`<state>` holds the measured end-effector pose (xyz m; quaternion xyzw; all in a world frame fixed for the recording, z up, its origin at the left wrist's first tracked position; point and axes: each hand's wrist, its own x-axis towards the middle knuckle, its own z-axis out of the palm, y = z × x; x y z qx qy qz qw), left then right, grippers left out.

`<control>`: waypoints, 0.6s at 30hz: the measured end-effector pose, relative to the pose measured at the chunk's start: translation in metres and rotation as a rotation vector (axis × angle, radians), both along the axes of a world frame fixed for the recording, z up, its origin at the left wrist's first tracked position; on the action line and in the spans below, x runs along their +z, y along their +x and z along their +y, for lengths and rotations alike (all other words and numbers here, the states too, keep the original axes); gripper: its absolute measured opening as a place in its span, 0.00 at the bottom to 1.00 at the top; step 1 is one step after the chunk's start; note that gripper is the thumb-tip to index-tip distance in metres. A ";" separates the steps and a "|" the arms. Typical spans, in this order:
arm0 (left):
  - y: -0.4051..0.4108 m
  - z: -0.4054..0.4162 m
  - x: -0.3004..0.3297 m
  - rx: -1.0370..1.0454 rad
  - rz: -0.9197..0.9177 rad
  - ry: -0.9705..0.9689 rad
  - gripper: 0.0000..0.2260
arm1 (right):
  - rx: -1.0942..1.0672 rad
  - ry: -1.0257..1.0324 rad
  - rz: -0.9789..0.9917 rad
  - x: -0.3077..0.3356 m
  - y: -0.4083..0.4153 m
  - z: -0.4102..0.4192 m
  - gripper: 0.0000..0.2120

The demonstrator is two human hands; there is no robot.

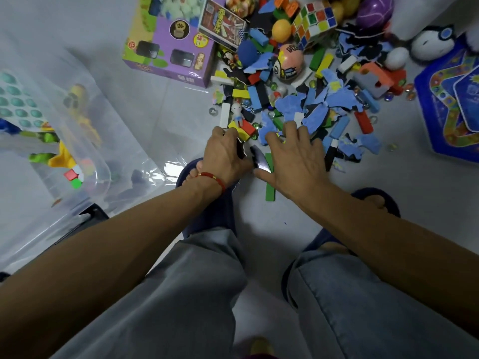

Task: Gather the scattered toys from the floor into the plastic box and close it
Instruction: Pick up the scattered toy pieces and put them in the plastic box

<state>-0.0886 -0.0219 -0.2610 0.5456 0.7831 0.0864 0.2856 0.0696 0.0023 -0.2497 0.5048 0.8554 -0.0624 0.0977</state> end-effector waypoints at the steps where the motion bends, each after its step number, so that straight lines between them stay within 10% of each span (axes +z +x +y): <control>1: -0.001 0.001 0.002 0.016 -0.007 -0.004 0.18 | -0.002 0.000 -0.017 -0.002 -0.004 0.000 0.37; 10: -0.006 -0.004 0.011 -0.032 -0.159 0.055 0.16 | -0.012 -0.104 0.136 -0.008 -0.003 0.008 0.22; 18: 0.014 0.018 0.043 0.448 -0.525 0.045 0.13 | -0.078 -0.148 0.268 -0.020 0.009 0.007 0.15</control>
